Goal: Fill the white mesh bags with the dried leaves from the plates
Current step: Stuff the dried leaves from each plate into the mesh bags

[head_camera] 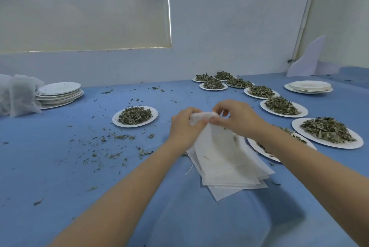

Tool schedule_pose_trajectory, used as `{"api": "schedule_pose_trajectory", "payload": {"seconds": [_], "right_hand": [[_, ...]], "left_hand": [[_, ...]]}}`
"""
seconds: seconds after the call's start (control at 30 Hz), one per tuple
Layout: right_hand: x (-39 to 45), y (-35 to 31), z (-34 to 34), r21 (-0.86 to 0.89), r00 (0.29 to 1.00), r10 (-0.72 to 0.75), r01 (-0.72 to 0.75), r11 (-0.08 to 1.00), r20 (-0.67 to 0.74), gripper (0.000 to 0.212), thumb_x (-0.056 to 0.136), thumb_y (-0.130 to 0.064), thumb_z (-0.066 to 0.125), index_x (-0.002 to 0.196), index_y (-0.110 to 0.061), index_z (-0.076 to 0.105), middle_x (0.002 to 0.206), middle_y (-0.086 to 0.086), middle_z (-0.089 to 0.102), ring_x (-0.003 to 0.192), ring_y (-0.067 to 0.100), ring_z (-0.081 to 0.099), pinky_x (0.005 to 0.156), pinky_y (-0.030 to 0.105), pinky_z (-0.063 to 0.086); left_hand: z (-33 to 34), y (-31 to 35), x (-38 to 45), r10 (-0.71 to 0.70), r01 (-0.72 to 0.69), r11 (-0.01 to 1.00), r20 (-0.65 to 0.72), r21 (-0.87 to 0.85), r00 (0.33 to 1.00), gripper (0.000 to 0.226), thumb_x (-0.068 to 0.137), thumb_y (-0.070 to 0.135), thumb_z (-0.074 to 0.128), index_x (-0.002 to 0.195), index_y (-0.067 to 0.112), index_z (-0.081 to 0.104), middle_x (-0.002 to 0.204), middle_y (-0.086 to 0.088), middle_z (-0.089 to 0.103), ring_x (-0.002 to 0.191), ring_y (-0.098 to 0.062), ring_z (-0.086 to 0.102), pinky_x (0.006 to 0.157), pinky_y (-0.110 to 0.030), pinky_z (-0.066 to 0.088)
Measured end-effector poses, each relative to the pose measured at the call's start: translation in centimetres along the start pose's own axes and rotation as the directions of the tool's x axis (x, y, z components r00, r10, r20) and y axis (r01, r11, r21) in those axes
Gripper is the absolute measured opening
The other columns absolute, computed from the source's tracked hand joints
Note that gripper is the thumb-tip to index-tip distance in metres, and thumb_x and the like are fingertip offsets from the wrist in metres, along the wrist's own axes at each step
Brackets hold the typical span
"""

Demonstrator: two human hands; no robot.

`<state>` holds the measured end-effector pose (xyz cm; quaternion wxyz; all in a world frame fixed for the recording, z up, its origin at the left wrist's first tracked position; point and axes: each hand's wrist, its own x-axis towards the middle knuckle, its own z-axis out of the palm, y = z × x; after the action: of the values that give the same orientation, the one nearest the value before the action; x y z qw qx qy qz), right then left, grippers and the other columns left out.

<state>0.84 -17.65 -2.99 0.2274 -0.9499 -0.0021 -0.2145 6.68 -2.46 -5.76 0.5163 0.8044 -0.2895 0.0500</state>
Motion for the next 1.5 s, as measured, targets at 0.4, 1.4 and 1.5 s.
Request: {"api": "schedule_pose_trajectory", "payload": {"seconds": [0.4,1.4,1.5], "right_hand": [[7.0,-7.2,-0.3,0.246,0.988,-0.089,0.118,0.962,-0.126,0.014,0.078,-0.036,0.072,0.086,-0.027,0.065,0.090,-0.008,0.062,0.082,0.008,0.055,0.069,0.017,0.040],[16.0,-12.2,6.4,0.263,0.981,-0.154,0.118,0.958,0.118,0.017,0.079,-0.037,0.066,0.096,-0.036,0.065,0.075,-0.008,0.069,0.062,-0.005,0.053,0.048,0.006,0.035],[16.0,-12.2,5.9,0.199,0.942,-0.137,0.077,0.977,0.305,0.039,0.078,-0.033,0.064,0.112,-0.049,0.054,0.068,-0.012,0.069,0.048,0.000,0.051,0.045,0.009,0.036]], "left_hand": [[-8.4,1.8,4.8,0.100,-0.088,0.994,-0.216,0.061,0.971,0.027,0.095,0.030,0.047,0.068,0.027,0.051,0.067,0.012,0.049,0.065,-0.004,0.046,0.054,-0.012,0.032],[-17.0,-4.7,9.6,0.132,-0.069,0.972,-0.280,0.226,0.951,0.018,0.093,0.026,0.052,0.087,0.023,0.069,0.075,0.014,0.062,0.075,-0.007,0.054,0.062,-0.012,0.036],[-17.6,-4.7,9.7,0.152,-0.080,0.966,-0.289,0.247,0.945,0.018,0.093,0.027,0.052,0.091,0.024,0.070,0.080,0.016,0.064,0.077,-0.002,0.055,0.065,-0.007,0.036]]}}
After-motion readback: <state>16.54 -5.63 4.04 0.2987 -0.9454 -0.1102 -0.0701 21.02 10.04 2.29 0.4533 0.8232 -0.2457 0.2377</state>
